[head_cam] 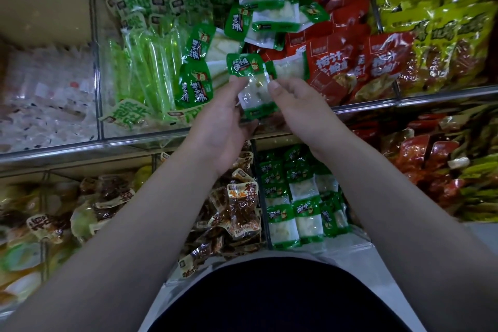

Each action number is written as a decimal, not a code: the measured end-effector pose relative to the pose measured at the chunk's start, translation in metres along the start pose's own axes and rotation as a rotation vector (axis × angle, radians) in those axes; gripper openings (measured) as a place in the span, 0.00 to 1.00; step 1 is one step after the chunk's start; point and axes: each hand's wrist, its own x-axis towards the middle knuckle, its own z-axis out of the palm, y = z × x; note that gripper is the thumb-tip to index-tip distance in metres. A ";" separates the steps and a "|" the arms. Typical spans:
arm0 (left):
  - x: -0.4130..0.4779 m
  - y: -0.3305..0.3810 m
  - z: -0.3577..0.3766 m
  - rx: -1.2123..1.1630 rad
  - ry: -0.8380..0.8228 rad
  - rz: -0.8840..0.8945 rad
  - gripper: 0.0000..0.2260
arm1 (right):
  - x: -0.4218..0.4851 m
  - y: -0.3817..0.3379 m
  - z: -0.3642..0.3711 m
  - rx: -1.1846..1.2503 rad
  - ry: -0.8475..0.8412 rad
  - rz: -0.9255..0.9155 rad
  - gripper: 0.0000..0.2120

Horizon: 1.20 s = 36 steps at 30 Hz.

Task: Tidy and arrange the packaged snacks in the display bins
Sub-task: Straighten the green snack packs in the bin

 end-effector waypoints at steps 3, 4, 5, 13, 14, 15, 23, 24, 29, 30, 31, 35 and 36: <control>-0.004 0.002 -0.001 0.003 -0.006 0.006 0.15 | -0.002 0.003 0.003 0.021 -0.015 0.000 0.21; -0.005 0.003 -0.002 -0.005 -0.005 0.005 0.16 | -0.002 0.004 0.003 0.031 -0.014 -0.003 0.21; -0.006 0.004 -0.003 -0.013 0.001 0.006 0.17 | -0.003 0.004 0.002 0.044 -0.011 -0.003 0.20; -0.022 0.003 -0.007 0.010 0.027 0.059 0.28 | -0.006 0.009 -0.007 0.113 0.028 0.016 0.16; -0.024 0.002 -0.007 0.010 0.028 0.059 0.30 | -0.006 0.011 -0.009 0.127 0.018 0.016 0.13; -0.025 0.000 -0.008 0.024 0.024 0.059 0.28 | -0.006 0.013 -0.011 0.148 0.003 0.014 0.09; -0.022 -0.026 -0.013 0.115 0.014 0.068 0.10 | -0.020 0.035 -0.018 0.150 -0.041 0.052 0.11; -0.021 -0.029 -0.013 0.121 0.018 0.069 0.09 | -0.021 0.040 -0.019 0.144 -0.046 0.065 0.12; -0.016 -0.049 -0.013 0.162 0.050 0.028 0.09 | -0.030 0.060 -0.024 0.122 -0.066 0.108 0.11; -0.016 -0.053 -0.012 0.173 0.052 0.007 0.08 | -0.031 0.064 -0.025 0.121 -0.064 0.114 0.11; -0.015 -0.058 -0.011 0.175 0.053 -0.012 0.07 | -0.032 0.069 -0.026 0.124 -0.063 0.120 0.12; -0.010 -0.080 -0.005 0.213 0.062 -0.035 0.06 | -0.035 0.093 -0.032 0.134 -0.062 0.129 0.14; -0.009 -0.086 -0.005 0.232 0.064 -0.047 0.06 | -0.036 0.097 -0.032 0.128 -0.062 0.132 0.17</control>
